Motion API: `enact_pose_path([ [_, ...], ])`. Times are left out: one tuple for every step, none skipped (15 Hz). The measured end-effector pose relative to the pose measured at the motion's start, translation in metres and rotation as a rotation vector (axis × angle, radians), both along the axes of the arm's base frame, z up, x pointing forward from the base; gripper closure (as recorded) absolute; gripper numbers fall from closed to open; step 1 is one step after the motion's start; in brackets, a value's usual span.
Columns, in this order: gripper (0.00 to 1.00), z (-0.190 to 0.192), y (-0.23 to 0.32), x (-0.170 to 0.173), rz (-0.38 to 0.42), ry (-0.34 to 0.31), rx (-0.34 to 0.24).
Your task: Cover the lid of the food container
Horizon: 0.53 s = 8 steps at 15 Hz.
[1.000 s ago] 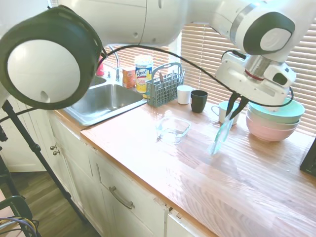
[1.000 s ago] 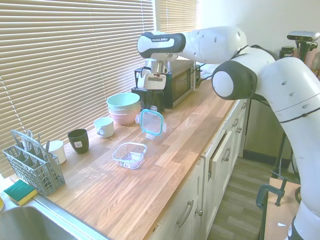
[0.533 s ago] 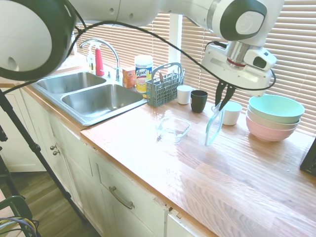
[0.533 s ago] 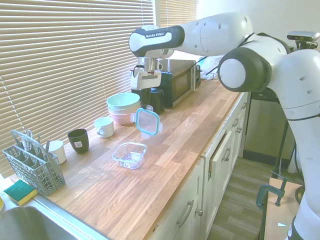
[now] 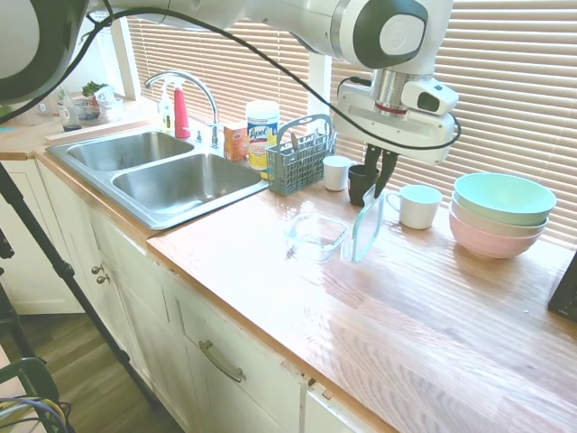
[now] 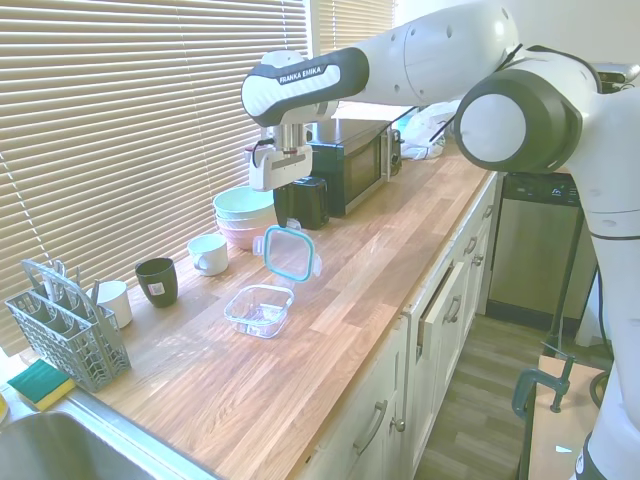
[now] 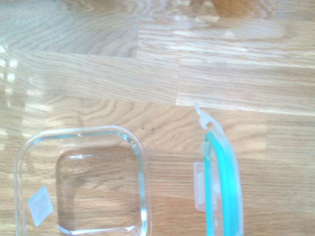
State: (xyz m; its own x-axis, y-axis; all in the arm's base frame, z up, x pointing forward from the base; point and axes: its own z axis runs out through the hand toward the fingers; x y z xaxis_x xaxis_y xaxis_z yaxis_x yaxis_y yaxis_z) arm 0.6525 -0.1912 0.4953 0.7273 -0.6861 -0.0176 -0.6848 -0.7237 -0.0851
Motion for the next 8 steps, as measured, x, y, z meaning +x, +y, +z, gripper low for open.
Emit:
enact_pose_path([
  [1.00, -0.003, 0.002, 0.000, 0.002, 0.005, -0.010],
  [1.00, -0.005, 0.005, 0.001, 0.005, 0.006, -0.020],
  [1.00, -0.008, 0.008, 0.001, 0.006, 0.009, -0.028],
  [1.00, -0.009, 0.013, 0.000, 0.008, 0.011, -0.033],
  [1.00, -0.009, 0.016, -0.002, 0.010, 0.011, -0.039],
  [1.00, -0.008, 0.020, -0.004, 0.013, 0.011, -0.043],
  [1.00, -0.008, 0.025, -0.006, 0.015, 0.010, -0.047],
  [1.00, -0.007, 0.029, -0.009, 0.016, 0.008, -0.051],
])
